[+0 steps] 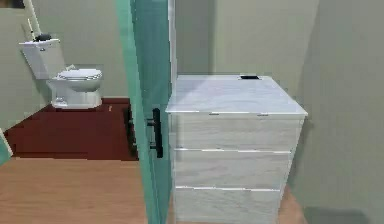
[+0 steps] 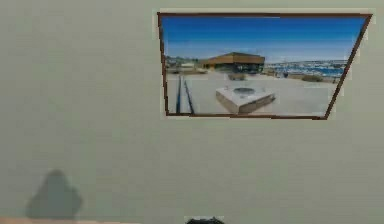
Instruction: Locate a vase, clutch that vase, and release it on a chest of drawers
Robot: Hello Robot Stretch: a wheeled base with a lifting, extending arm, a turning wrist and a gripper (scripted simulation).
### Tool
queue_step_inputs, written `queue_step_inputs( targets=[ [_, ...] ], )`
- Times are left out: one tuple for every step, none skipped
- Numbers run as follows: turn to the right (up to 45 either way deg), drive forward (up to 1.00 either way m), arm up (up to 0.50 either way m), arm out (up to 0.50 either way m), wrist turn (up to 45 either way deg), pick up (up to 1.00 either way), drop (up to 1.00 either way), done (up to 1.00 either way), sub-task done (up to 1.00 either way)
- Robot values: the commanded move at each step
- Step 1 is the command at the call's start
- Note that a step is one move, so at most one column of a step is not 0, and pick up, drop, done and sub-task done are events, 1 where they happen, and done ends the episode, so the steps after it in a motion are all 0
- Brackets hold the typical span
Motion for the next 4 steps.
queue_step_inputs(
  targets=[
    [-45.0, 0.0, 0.0, 0.0, 0.0, 0.0, 0.0, 0.0, 0.0],
    [-18.0, 0.0, 0.0, 0.0, 0.0, 0.0, 0.0, 0.0, 0.0],
    [0.0, 1.0, 0.0, 0.0, 0.0, 0.0, 0.0, 0.0, 0.0],
    [-21.0, 0.0, 0.0, 0.0, 0.0, 0.0, 0.0, 0.0, 0.0]
  ],
)
